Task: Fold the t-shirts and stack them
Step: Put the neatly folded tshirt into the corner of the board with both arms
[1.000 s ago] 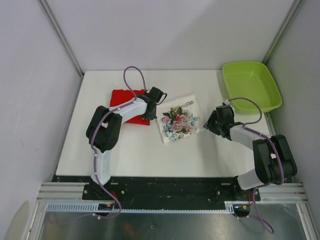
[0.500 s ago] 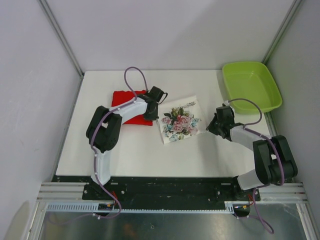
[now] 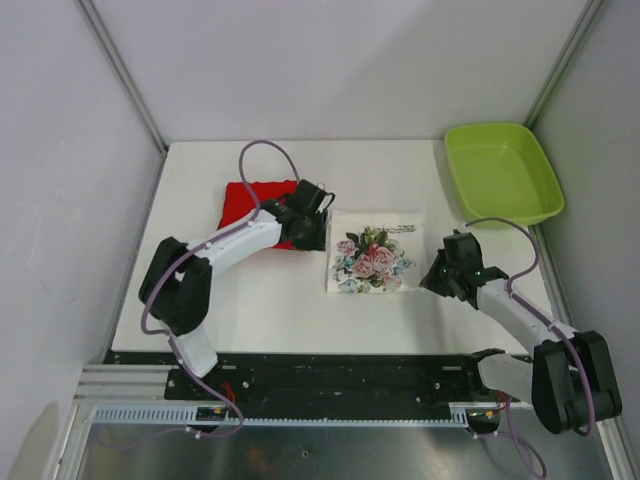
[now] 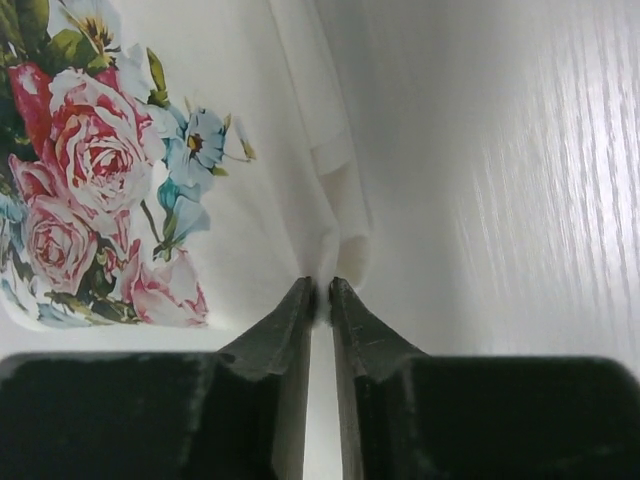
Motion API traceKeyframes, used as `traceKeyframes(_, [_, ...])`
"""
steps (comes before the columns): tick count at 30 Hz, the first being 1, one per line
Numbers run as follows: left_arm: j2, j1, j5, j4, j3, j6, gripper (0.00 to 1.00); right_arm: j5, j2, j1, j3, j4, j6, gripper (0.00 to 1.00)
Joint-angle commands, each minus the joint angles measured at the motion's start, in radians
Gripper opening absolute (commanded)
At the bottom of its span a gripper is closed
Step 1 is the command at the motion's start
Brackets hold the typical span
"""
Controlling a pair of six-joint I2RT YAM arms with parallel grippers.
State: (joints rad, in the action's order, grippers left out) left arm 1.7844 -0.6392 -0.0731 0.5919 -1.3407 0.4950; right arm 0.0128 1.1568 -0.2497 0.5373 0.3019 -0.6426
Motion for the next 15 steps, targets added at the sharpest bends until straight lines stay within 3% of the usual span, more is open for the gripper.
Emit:
traceKeyframes(1, [-0.113,-0.022,0.122,-0.043,0.122,0.06,0.44,0.002,-0.077,0.003,-0.001,0.115,-0.002,0.32])
traceKeyframes(3, [-0.138,-0.034,0.149,-0.065,0.175,0.09,0.44,0.015,-0.093,0.041,0.011,0.111,0.01,0.46])
traceKeyframes(5, [-0.15,-0.044,0.166,-0.094,0.217,0.116,0.47,0.041,-0.082,0.085,0.042,0.089,0.022,0.52])
traceKeyframes(10, [-0.125,-0.049,0.226,-0.174,0.272,0.164,0.53,0.083,0.058,0.142,0.147,-0.008,0.043,0.55])
traceKeyframes(15, [-0.096,-0.049,0.268,-0.25,0.315,0.228,0.53,0.11,0.208,0.164,0.23,-0.119,0.045,0.55])
